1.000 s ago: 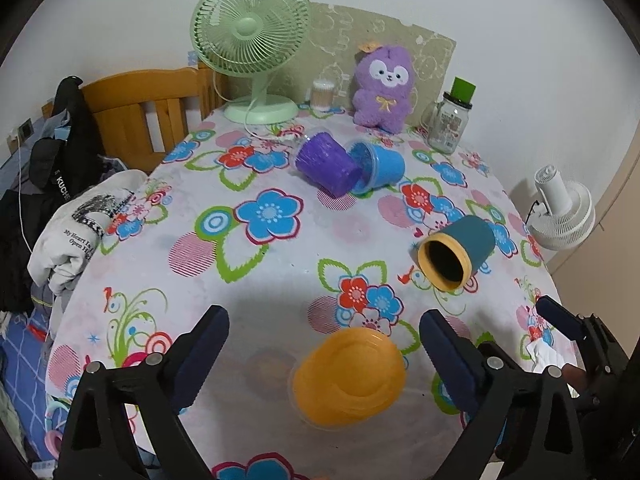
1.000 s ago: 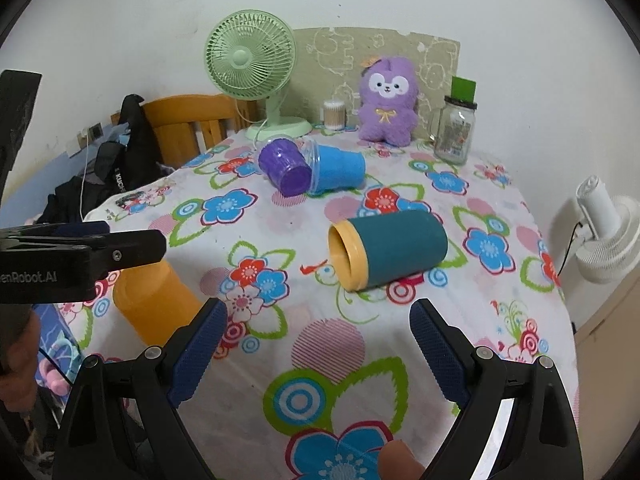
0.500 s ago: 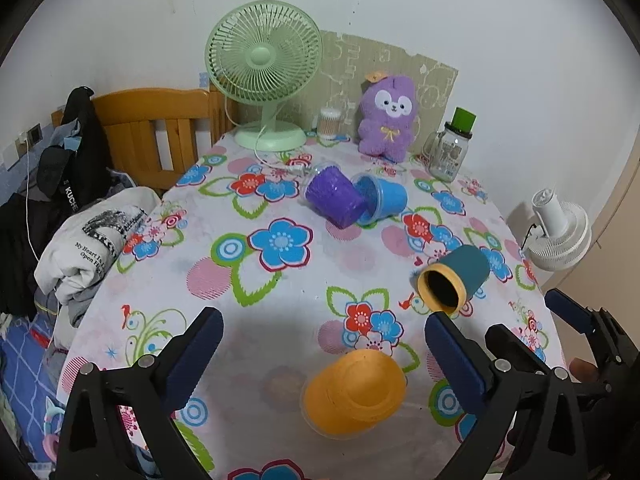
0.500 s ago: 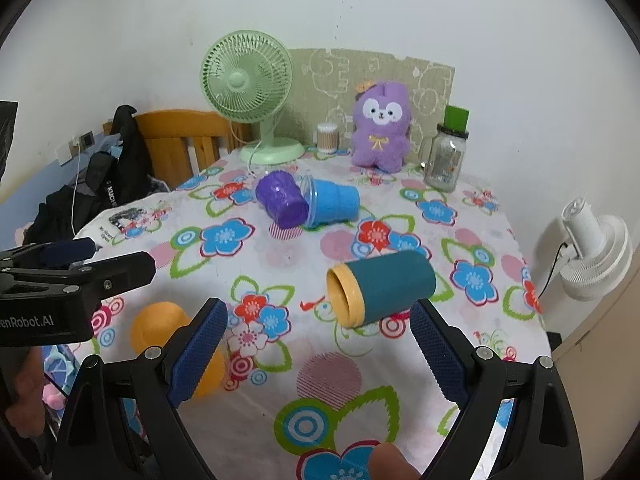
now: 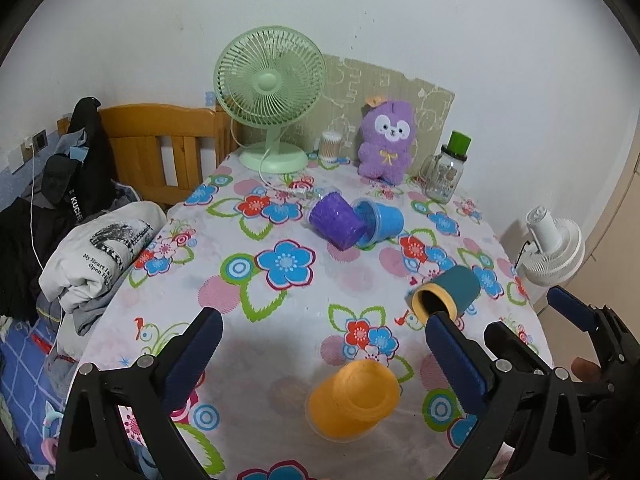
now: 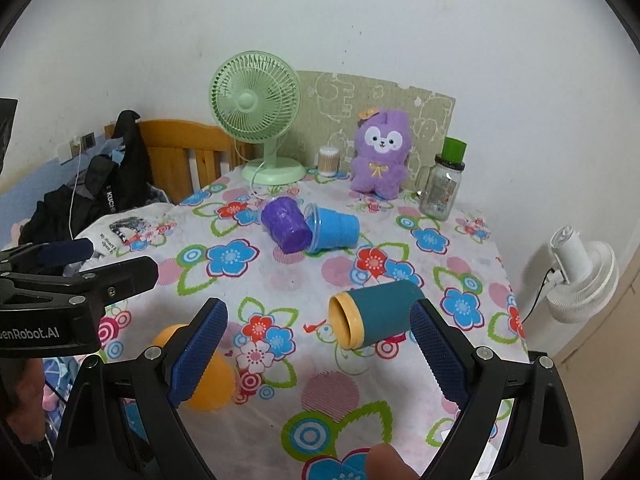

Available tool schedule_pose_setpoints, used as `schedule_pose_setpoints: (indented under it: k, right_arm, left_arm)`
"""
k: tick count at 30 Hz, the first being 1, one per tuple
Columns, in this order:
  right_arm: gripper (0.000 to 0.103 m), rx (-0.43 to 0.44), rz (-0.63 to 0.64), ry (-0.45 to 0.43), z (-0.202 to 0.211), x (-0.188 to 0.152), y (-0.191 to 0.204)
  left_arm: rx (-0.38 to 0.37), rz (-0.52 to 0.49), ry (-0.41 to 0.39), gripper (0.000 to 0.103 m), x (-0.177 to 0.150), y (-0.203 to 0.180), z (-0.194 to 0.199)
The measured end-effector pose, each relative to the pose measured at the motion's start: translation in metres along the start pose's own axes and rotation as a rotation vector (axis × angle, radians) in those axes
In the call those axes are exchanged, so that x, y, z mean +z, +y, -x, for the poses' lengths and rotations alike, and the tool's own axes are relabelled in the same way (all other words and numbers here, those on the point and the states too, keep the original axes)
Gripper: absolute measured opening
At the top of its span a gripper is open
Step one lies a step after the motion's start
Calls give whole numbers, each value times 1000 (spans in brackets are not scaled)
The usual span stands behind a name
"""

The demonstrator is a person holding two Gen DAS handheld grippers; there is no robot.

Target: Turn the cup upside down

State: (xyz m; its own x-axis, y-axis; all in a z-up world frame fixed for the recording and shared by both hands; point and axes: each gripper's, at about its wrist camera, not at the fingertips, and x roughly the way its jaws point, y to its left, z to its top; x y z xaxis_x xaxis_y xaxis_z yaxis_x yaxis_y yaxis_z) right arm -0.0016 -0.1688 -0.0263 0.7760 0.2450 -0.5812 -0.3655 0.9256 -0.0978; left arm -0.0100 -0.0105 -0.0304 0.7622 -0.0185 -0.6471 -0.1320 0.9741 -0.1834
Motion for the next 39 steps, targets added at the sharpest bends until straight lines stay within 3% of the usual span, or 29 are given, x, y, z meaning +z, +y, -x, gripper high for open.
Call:
schedule_pose_setpoints:
  k: [9, 13, 39]
  right_arm:
    - [94, -57, -12, -54, 15, 14, 5]
    - [102, -98, -11, -92, 23, 19, 7]
    - [103, -215, -73, -215, 54, 41, -3]
  left_arm:
    - [-4, 2, -79, 103, 8, 4, 17]
    - [-7, 1, -115, 103, 10, 4, 25]
    - [-11, -15, -327, 103, 21, 4, 66]
